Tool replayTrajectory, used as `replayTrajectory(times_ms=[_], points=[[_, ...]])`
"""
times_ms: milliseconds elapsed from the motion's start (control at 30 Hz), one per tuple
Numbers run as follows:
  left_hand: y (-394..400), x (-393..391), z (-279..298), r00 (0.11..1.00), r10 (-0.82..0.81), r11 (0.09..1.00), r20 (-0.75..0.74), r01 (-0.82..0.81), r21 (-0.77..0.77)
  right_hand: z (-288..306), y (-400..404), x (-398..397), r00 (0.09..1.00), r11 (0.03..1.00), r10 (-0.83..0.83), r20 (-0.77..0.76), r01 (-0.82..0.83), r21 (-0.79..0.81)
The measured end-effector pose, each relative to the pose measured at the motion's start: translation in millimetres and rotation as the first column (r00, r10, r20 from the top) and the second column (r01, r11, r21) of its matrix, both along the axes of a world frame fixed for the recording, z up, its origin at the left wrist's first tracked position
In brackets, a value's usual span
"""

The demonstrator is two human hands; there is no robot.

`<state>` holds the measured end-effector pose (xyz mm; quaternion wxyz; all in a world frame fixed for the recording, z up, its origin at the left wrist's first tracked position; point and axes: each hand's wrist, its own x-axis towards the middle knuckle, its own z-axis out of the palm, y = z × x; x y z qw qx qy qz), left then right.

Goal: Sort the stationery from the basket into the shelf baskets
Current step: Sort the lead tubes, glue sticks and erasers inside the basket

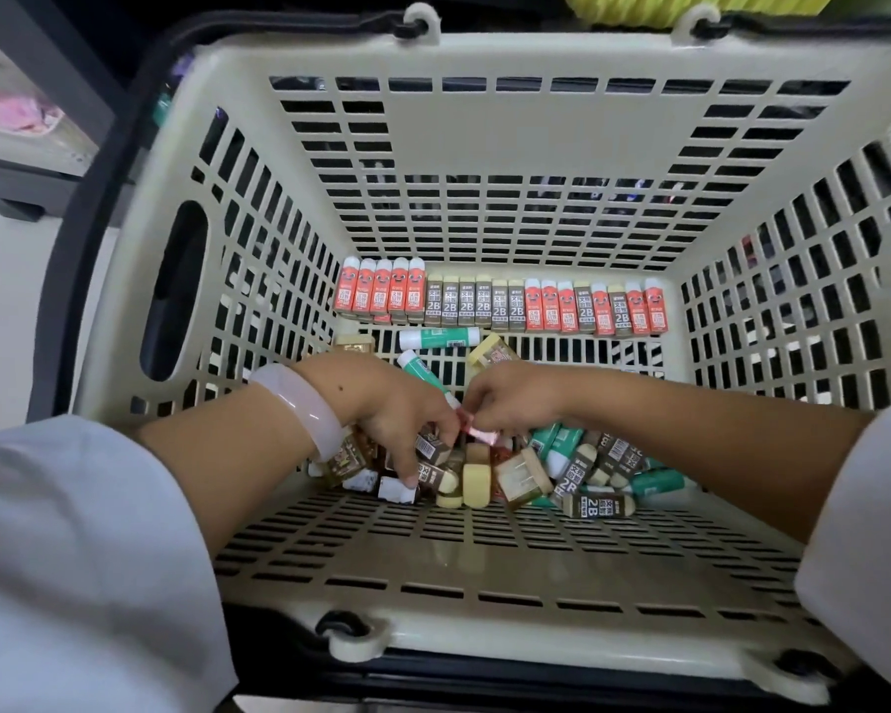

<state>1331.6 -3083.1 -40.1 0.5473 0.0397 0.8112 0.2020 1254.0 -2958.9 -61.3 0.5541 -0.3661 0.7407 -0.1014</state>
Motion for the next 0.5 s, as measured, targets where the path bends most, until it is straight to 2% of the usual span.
replayTrajectory(times_ms=[67, 133, 233, 300, 367, 433, 500], points=[[-1.1, 0.2, -0.9, 1.000, 0.006, 1.000, -0.019, -0.005, 0.008, 7.7, -3.0, -11.9, 0.996, 0.996, -0.085, 0.013, 0.086, -0.040], [-5.1, -1.2, -1.0, 0.998, 0.055, 0.997, -0.029, -0.053, 0.059, 14.3, -7.5, -22.9, 0.966, 0.958, -0.249, 0.074, 0.256, -0.130], [-16.9, -5.0, 3.8, 0.952, 0.298, 0.946, -0.066, -0.285, 0.155, 14.0, -19.5, -33.4, 0.851, 0.813, -0.511, 0.121, 0.524, -0.254], [-26.0, -8.3, 5.7, 0.825, 0.554, 0.824, -0.113, -0.524, 0.218, 6.1, -31.8, -35.6, 0.787, 0.740, -0.614, 0.064, 0.602, -0.299], [-32.9, -10.3, 6.1, 0.634, 0.757, 0.652, -0.160, -0.712, 0.263, -4.9, -46.3, -35.7, 0.719, 0.677, -0.695, 0.013, 0.661, -0.324], [-38.1, -10.6, 3.8, 0.447, 0.871, 0.490, -0.205, -0.824, 0.285, -13.3, -60.3, -33.7, 0.662, 0.620, -0.749, 0.012, 0.708, -0.339], [-41.4, -11.0, 1.6, 0.309, 0.928, 0.360, -0.207, -0.886, 0.292, -18.9, -71.2, -29.7, 0.648, 0.610, -0.761, -0.034, 0.696, -0.378]])
